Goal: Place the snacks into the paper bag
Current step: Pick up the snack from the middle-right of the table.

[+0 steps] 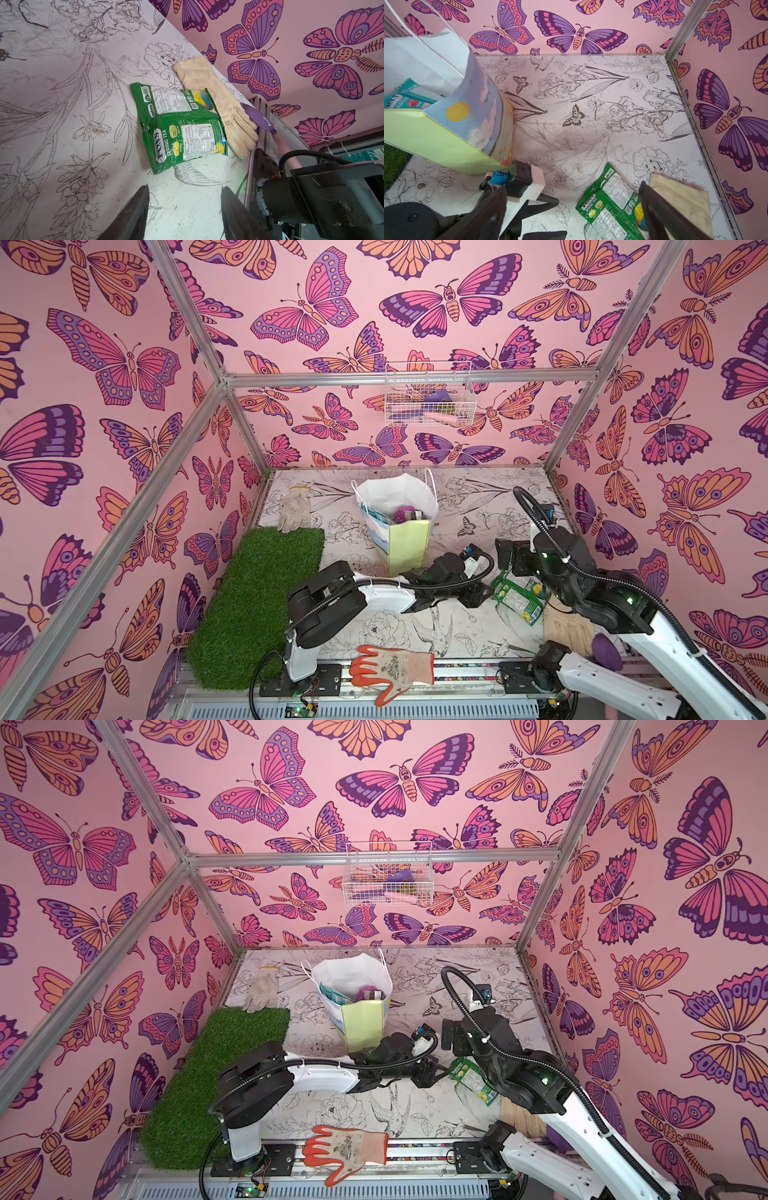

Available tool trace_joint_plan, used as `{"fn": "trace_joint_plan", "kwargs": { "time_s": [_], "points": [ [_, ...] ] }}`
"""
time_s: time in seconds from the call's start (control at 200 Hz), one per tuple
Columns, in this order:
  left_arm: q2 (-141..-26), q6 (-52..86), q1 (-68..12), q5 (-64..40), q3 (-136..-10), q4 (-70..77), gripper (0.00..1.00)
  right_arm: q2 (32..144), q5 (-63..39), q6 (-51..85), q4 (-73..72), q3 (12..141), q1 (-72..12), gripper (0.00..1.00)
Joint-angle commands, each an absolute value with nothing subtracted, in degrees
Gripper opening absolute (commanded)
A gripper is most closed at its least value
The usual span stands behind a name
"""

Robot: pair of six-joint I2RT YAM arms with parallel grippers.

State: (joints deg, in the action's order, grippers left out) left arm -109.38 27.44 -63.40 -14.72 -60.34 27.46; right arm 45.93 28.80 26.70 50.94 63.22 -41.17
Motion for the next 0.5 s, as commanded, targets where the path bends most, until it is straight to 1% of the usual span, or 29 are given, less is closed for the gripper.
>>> {"fn": "trace_joint_plan", "kwargs": {
  "time_s": [0.0,0.496],
  "points": [
    [-111.66,29.21,-63.37,-17.06,-61.73,28.76,0.58,45.26,30.83,27.99,52.31,62.5,-40.43,0.99],
    [-116.54,32.35,-63.37,-19.41,-64.58,28.06,0.58,43.35,30.54,28.29,52.03,60.78,-39.35,0.99]
  ]
}}
